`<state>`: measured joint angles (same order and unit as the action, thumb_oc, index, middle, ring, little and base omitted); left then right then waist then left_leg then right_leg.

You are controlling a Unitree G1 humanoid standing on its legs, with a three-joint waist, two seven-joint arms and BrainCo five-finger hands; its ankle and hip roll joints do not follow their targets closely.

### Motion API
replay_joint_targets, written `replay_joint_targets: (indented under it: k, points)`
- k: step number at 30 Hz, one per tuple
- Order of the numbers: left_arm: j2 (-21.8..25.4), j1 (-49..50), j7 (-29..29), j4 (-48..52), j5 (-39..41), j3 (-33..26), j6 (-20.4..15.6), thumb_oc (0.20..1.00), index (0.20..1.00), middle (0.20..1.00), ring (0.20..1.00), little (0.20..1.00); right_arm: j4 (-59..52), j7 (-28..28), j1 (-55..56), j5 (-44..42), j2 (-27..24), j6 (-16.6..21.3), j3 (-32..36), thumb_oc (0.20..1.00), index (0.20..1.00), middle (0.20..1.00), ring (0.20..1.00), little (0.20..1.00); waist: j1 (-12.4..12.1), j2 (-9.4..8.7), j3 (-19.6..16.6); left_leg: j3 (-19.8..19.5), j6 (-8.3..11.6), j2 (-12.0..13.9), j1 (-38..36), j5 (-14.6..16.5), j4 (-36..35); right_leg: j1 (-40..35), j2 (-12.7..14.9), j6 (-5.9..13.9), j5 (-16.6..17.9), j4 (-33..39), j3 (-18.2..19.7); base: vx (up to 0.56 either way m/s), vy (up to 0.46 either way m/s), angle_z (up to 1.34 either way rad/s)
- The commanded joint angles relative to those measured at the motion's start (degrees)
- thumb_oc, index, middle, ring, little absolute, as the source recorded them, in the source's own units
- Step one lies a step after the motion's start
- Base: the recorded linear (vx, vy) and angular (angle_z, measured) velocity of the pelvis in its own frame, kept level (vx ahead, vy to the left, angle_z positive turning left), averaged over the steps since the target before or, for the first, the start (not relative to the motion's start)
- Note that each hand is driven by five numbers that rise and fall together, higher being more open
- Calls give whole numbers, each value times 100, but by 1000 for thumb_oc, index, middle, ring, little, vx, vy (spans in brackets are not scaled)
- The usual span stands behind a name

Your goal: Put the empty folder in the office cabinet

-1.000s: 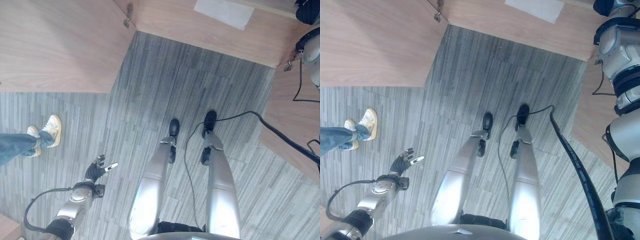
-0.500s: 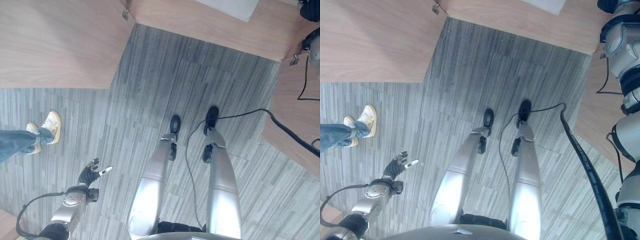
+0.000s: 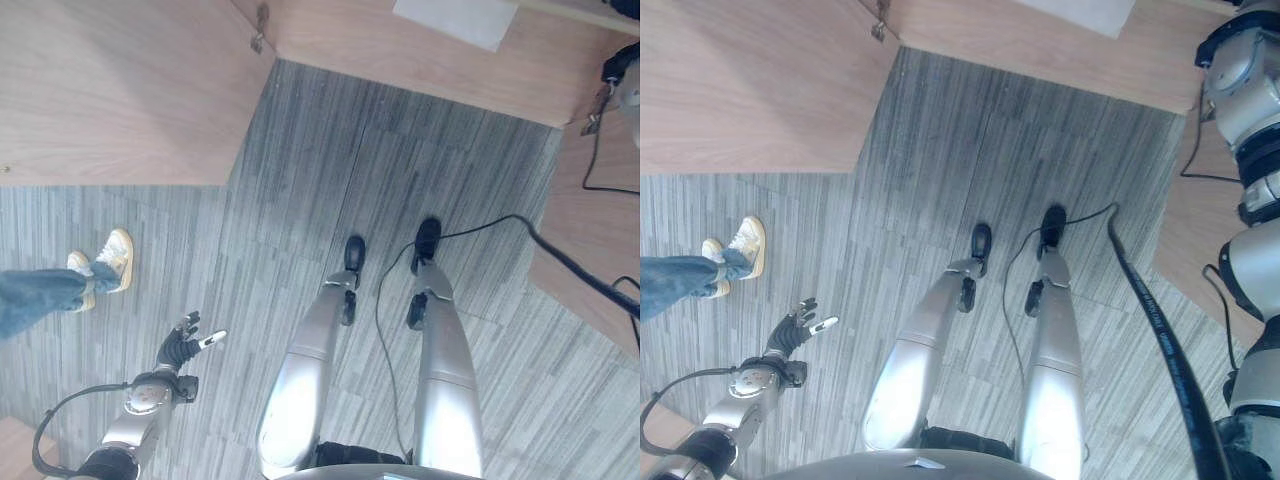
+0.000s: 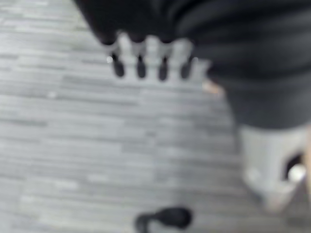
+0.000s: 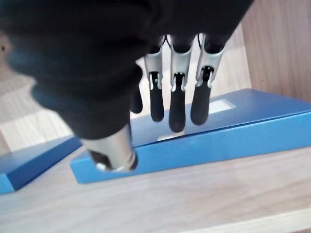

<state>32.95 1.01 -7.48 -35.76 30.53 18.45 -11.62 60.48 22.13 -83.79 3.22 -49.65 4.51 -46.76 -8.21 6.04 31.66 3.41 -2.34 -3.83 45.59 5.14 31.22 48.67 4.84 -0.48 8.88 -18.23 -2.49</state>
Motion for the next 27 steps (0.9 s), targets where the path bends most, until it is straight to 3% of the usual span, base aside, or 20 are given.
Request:
replay_joint_targets:
  k: [1, 9, 11, 15, 18, 21, 27]
  points:
    - [36, 522, 72, -13, -293, 120, -41, 1000, 1000, 1000, 1000, 1000, -122, 263, 21, -158, -85, -19, 14, 1000, 1000, 1000, 1000, 1000, 22, 240, -187, -344, 233, 159, -199, 95, -337, -479, -46, 83, -1277, -305, -417, -95, 43, -26]
    - [-213, 329, 259, -31, -678, 398, 259, 1000, 1000, 1000, 1000, 1000, -443, -640, 1172, -1002, 757, 29, 1062, 1000, 1000, 1000, 1000, 1000, 234, 210, -187, -72, 246, 141, -1080, 108, -840, -1199, -72, 215, -1093, 225, -279, -80, 51, -28]
    - [-353, 264, 273, -161, -781, 436, 234, 1000, 1000, 1000, 1000, 1000, -503, -1017, 1641, -1297, 1019, 16, 1299, 1000, 1000, 1000, 1000, 1000, 348, 152, -187, 76, 208, 129, -1173, -40, -989, -1243, -27, 211, -886, 412, -257, -138, 76, -23]
    - [-727, 91, 409, -424, -880, 559, 176, 1000, 1000, 1000, 1000, 1000, -716, -1481, 3205, -1490, 1673, 66, 1678, 1000, 1000, 1000, 1000, 1000, 666, 112, -187, 292, 181, 132, -1560, 28, -1187, -1483, 17, 285, -746, 661, -85, -105, 108, -18]
    - [-908, -43, 490, -665, -874, 629, 130, 1000, 1000, 1000, 1000, 1000, -674, -1587, 3754, -1523, 1957, 166, 1756, 1000, 1000, 1000, 1000, 1000, 824, 115, -187, 364, 163, 114, -1693, 78, -1209, -1553, 21, 295, -707, 715, -13, -56, 89, -26]
    - [-1150, -275, 547, -982, -977, 720, 74, 1000, 1000, 1000, 1000, 1000, -446, -1532, 4433, -1388, 2374, 654, 1792, 1000, 1000, 1000, 1000, 1000, 999, 130, -187, 448, 152, 103, -1891, 82, -1358, -1677, 35, 342, -615, 880, 70, -63, 99, -22]
    - [-1330, -628, 532, -1175, -925, 910, 278, 1000, 1000, 1000, 1000, 1000, -281, -1395, 5249, -1432, 2781, 992, 1987, 1000, 1000, 1000, 1000, 1000, 1277, 172, -187, 586, 155, 101, -2284, 90, -1558, -1970, 44, 379, -567, 1053, 139, -30, 113, -27]
